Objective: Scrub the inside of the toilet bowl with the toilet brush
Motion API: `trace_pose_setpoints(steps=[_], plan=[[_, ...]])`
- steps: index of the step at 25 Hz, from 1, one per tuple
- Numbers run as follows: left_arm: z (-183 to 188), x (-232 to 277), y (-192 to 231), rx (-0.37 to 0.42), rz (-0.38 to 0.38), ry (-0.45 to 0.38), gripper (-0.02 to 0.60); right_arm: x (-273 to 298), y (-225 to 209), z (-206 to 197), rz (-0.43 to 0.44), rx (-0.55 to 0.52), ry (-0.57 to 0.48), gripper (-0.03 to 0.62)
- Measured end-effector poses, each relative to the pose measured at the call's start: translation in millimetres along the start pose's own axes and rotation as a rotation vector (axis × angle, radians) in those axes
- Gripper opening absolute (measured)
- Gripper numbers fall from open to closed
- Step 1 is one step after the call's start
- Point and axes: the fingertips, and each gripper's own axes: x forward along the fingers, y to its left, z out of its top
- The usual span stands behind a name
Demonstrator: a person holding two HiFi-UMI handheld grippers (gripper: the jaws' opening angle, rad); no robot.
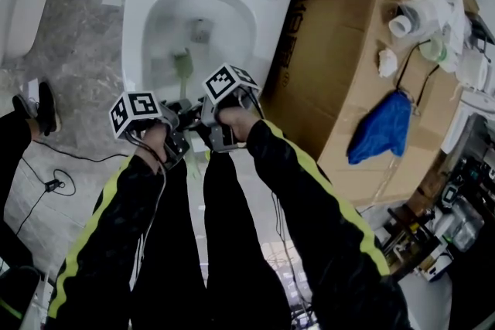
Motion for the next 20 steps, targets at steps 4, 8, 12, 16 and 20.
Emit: trace_pose_setpoints(steps=[4,8,12,16,20], plan=[[12.5,2.7,-7.4,0.008,-0.015,-0.036,0.077,-4.6,3.9,11.8,-0.023,-0.033,0.006,0.058],[24.9,5.2,-15.9,0.016,-0.029,-0.051,0.077,-8.6,9.9,24.7,-0.028,-0.051,-0.002,0.058],[35.1,5.4,-20.2,0.018,-0.041,-0.058,0.077,-9.0,15.1,34.2,-0.041,-0.07,-0.006,0.058],[44.9,7.0,-27.5,0.04,-0.044,-0.061,0.077,-12.4,21.0,43.8,-0.033,-0.079,-0.021,0.058],[54.4,9.1,-40.0,0.081,-0.046,-0.064,0.077,-20.0,28.6,54.1,-0.016,-0.089,-0.056,0.058]])
